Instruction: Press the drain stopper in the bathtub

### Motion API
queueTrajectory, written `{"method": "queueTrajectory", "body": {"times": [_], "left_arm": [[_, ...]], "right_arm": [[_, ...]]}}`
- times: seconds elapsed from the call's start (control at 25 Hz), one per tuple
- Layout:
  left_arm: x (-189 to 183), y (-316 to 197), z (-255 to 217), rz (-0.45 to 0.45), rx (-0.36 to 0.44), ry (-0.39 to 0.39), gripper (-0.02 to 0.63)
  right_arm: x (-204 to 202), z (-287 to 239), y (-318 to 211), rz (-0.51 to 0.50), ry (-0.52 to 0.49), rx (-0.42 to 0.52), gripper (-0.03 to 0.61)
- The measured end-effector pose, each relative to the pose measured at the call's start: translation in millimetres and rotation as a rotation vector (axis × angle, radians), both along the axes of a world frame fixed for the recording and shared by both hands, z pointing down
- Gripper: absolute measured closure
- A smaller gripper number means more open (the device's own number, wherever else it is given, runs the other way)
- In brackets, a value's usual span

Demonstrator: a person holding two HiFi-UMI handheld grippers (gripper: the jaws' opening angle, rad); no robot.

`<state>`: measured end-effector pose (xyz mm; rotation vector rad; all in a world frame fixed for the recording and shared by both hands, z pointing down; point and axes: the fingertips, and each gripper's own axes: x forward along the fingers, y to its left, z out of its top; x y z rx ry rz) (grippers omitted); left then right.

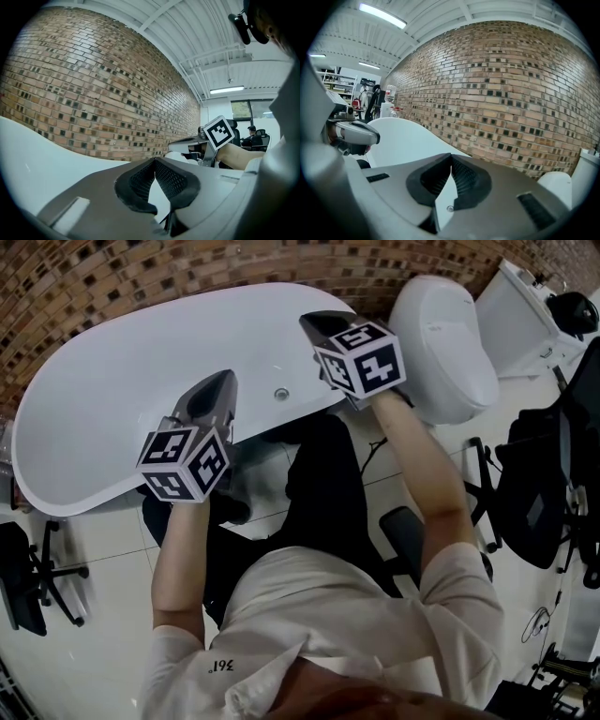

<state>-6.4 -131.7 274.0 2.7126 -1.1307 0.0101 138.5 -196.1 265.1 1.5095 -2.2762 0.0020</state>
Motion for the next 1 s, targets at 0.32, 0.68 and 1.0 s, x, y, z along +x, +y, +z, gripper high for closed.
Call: {"method": "queueTrajectory", "body": {"times": [0.32, 0.68, 1.0], "left_arm": [[-5.3, 7.0, -2.4, -0.001, 0.011, 0.014, 0.606], [-8.4, 7.9, 3.5, -0.009, 0.002, 0.011, 0.606], [-6.6, 12.6, 8.5, -0.007, -0.012, 0.018, 0.606]], "right_arm": [[-6.1, -0.3, 8.7, -0.012, 0.005, 0.025, 0.566], [-12.8, -0.9, 12.7, -0.031, -0.021, 0.032, 0.566], [-13.8, 0.8, 16.3, -0.027, -0.054, 0.057, 0.565]]}}
